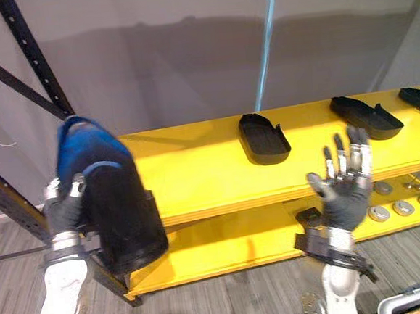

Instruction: Walk over and take plastic housings, then place them on the shelf

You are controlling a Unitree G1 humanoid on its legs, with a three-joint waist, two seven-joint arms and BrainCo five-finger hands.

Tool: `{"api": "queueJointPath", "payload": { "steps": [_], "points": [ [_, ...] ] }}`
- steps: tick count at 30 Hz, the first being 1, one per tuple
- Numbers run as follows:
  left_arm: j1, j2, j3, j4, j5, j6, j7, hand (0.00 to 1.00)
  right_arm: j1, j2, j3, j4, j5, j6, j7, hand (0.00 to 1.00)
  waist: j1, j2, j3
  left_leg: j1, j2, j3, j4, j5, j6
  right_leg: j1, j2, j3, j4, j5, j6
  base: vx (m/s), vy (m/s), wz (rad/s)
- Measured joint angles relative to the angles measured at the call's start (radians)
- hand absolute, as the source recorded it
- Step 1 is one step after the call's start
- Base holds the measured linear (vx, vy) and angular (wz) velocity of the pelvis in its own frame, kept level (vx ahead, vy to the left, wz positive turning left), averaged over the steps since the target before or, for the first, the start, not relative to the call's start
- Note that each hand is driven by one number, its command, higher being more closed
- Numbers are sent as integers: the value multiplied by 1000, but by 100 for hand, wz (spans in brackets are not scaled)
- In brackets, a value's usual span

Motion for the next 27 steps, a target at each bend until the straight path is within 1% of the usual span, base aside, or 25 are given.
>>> {"api": "queueJointPath", "payload": {
  "steps": [1,2,3,4,5,6,7,8,9,10,11,12,13,15,16,18,19,21,24,26,27],
  "points": [
    [-2,1,10,12,0,5,4,100,27,3,-35,32,21,-5,0,0,-5,-1,0,-11,0,-2,7,0,0,-9,0,2,1,7,10,50,-14,-2],
    [-9,8,16,33,-1,7,10,100,66,5,-75,97,17,-7,-4,0,-13,-1,1,-32,-1,-15,17,0,1,-26,-1,3,2,9,10,43,-10,-3],
    [-17,15,16,43,-1,10,12,100,88,4,-89,140,9,-5,-5,0,-14,-1,6,-39,-1,-16,19,0,1,-34,-1,6,4,12,10,32,-9,-4],
    [-36,32,16,54,-4,14,13,100,124,5,-104,243,-54,8,-17,0,-17,0,21,-56,-1,-19,27,0,1,-51,-1,10,7,15,11,10,-6,-10],
    [-63,56,16,62,-12,14,13,100,156,8,-101,352,-109,35,-24,0,-17,0,39,-71,1,-16,36,0,1,-70,0,24,20,17,15,-2,-5,-8],
    [-84,71,14,66,-28,14,12,100,172,9,-94,410,-130,50,-26,0,-16,0,54,-77,4,-14,45,0,2,-76,0,26,28,18,15,-21,-8,-5],
    [-138,100,11,68,-51,13,11,100,199,15,-76,522,-157,75,-25,0,-11,0,83,-99,10,-14,73,-5,4,-93,1,27,49,18,15,-44,-16,1],
    [-186,125,8,68,-91,8,5,100,210,31,-74,591,-188,99,-26,0,-8,1,103,-124,16,-15,101,-12,3,-111,3,27,65,18,15,-73,-24,-1],
    [-250,164,8,68,-166,-5,-2,100,212,52,-72,675,-224,129,-27,0,-7,3,125,-159,29,-14,142,-33,3,-138,9,28,84,18,15,-70,-22,-3],
    [-285,180,6,73,-189,-12,-2,100,210,60,-68,719,-234,135,-27,0,-7,2,136,-173,35,-13,163,-40,2,-149,12,33,93,18,15,-68,-16,-10],
    [-352,201,-2,98,-248,-30,-9,100,208,73,-64,790,-250,149,-25,0,-1,2,158,-193,45,-9,201,-54,2,-160,17,43,104,17,15,-76,-10,-24],
    [-410,222,-17,123,-305,-45,-18,100,200,75,-54,864,-252,159,-25,0,12,4,171,-212,57,1,234,-75,1,-178,25,55,117,17,15,-80,-9,-27],
    [-438,233,-26,134,-329,-49,-21,100,196,74,-45,899,-253,162,-25,0,14,4,176,-223,63,3,248,-87,0,-186,29,56,119,17,15,-92,-10,-24],
    [-556,283,-76,203,-418,-67,-37,100,169,73,-1,1017,-257,183,-2,0,15,1,201,-270,79,2,290,-107,-3,-218,36,57,130,13,15,-93,-17,-8],
    [-579,293,-82,223,-436,-69,-44,100,163,75,8,1041,-270,193,6,0,16,1,207,-278,81,4,298,-110,-3,-225,37,58,132,12,15,-111,-20,-10],
    [-668,333,-115,324,-518,-70,-68,100,156,74,44,1098,-314,220,44,0,24,0,222,-295,90,14,309,-116,-7,-253,40,73,149,10,12,-80,-15,-14],
    [-690,346,-120,349,-541,-71,-74,100,156,70,46,1100,-329,228,52,0,25,-2,229,-296,91,18,310,-116,-7,-258,41,77,152,10,12,-42,-17,-14],
    [-800,397,-153,473,-608,-65,-98,100,155,62,52,1130,-362,241,70,0,30,-13,247,-314,96,23,318,-114,-4,-280,44,82,162,12,15,-30,-18,-10],
    [-900,443,-170,609,-635,-51,-116,100,155,63,52,1174,-370,251,83,0,29,-26,260,-333,102,23,324,-113,-5,-300,49,83,166,14,14,15,-7,-3],
    [-982,493,-193,715,-654,-26,-145,100,154,63,51,1205,-368,262,93,0,30,-38,279,-354,107,28,333,-112,-5,-325,52,86,175,14,14,46,-4,-9],
    [-996,501,-193,738,-654,-21,-154,100,154,64,51,1213,-368,264,98,0,30,-41,281,-361,110,28,337,-112,-5,-331,54,86,177,14,14,64,1,-7]
  ]
}}
